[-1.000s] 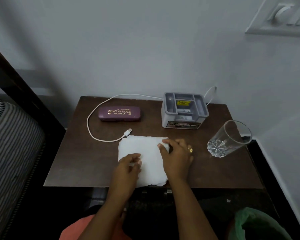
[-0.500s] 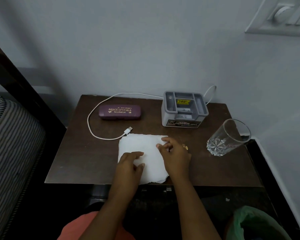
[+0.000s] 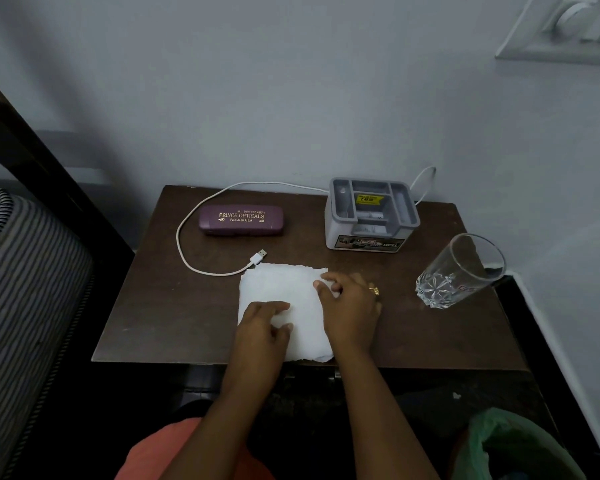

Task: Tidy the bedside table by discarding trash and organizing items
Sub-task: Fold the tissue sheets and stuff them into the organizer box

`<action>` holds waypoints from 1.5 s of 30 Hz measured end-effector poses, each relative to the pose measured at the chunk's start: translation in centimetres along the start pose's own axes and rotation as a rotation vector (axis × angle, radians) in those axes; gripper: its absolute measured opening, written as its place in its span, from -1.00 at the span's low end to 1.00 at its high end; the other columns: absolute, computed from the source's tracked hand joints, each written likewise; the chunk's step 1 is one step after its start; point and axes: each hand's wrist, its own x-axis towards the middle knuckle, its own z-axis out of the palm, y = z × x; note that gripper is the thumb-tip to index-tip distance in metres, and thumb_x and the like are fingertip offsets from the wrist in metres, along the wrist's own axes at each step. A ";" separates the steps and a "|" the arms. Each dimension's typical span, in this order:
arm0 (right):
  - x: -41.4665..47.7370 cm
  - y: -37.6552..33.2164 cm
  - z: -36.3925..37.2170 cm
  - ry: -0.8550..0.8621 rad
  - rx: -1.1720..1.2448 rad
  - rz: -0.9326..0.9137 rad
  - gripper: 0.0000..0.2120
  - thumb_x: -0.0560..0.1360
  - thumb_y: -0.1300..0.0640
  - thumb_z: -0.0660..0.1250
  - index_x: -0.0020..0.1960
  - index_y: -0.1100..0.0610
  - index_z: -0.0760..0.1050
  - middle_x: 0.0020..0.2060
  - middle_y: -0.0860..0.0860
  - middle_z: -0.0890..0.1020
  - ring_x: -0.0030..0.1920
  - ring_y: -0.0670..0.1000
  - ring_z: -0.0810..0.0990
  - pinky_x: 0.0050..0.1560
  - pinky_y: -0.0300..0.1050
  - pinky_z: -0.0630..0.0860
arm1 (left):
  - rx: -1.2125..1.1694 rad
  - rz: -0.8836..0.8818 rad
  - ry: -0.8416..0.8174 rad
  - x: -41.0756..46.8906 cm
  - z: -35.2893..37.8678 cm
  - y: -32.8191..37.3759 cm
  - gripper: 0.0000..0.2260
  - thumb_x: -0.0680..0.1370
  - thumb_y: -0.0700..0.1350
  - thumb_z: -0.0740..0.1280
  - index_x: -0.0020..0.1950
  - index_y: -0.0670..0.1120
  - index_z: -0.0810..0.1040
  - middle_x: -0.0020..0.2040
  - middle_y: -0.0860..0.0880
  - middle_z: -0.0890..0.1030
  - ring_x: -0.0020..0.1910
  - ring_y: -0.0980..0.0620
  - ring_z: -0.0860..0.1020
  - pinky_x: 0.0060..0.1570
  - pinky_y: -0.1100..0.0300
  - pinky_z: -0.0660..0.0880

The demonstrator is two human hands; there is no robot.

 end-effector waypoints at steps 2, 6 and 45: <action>-0.1 0.0 0.1 0.008 0.036 -0.022 -0.89 0.44 -0.03 0.38 -0.05 -0.07 0.62 -0.01 -0.06 0.58 0.13 0.04 0.46 0.10 -0.01 0.35 | -0.003 -0.005 0.003 0.1 0.1 0.0 -0.74 0.52 -0.20 0.32 0.21 -0.04 0.53 0.18 0.03 0.46 -0.28 0.25 0.47 -0.25 0.61 0.32; -0.3 -0.2 0.0 0.026 0.083 -0.060 -0.95 0.42 -0.02 0.40 -0.15 -0.07 0.60 -0.04 -0.09 0.55 0.12 0.01 0.45 0.07 -0.08 0.31 | -0.018 0.005 0.039 0.1 0.0 0.3 -0.76 0.53 -0.20 0.32 0.18 -0.04 0.54 0.14 0.04 0.48 -0.26 0.24 0.47 -0.24 0.59 0.34; 0.2 -0.5 -0.1 -0.096 -0.026 -0.047 -0.78 0.43 -0.05 0.39 0.06 -0.08 0.59 0.08 -0.09 0.50 0.21 0.00 0.38 0.20 -0.03 0.33 | 0.387 0.241 -0.025 8.5 -0.3 2.2 -0.94 0.48 -0.02 0.36 -0.09 0.13 0.60 0.15 0.13 0.48 0.22 0.03 0.27 -0.15 0.21 -0.04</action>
